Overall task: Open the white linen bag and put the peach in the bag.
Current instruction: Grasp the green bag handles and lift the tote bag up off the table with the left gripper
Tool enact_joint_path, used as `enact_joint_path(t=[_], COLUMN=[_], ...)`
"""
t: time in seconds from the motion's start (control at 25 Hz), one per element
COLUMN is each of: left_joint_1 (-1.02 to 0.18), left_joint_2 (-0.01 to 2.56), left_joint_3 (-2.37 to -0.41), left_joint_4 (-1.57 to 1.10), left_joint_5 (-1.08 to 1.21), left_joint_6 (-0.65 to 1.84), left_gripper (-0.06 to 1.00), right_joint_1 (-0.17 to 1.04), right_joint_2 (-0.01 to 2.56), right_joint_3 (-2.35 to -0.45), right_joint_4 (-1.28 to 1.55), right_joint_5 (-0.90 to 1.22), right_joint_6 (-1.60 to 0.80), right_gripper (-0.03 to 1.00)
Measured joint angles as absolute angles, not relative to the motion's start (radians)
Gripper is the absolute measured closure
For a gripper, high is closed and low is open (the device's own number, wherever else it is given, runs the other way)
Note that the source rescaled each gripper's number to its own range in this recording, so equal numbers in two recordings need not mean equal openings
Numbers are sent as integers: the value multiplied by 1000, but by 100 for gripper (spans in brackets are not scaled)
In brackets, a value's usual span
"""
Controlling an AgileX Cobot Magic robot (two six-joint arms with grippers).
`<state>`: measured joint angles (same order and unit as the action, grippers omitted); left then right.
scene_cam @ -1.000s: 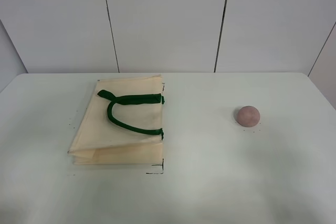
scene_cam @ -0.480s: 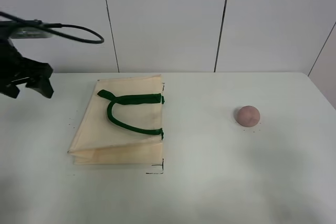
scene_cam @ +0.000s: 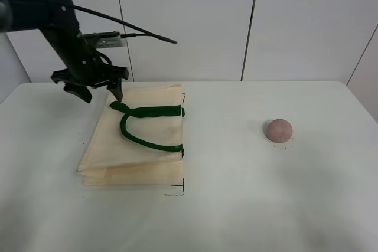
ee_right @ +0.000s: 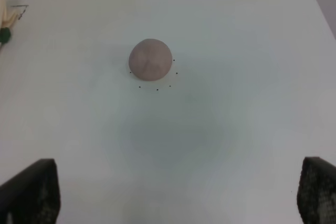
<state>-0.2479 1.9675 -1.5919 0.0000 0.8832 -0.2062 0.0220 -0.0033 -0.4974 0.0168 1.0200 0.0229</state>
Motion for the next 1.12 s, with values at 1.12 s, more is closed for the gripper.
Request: enact_joint_path(t=[1.12], left_joint_1=[-285], left_joint_2=[2280], left_joint_3=[-1645], left_joint_4=[75], left_joint_5=[762], left_joint_6=[-378], left_gripper=[13], right_joint_1=[22], right_joint_2=[-3], right_joint_3=[-497], right_joint_4=[17], right_joint_5=[1020], right_joint_6=[23], right_gripper=[-3])
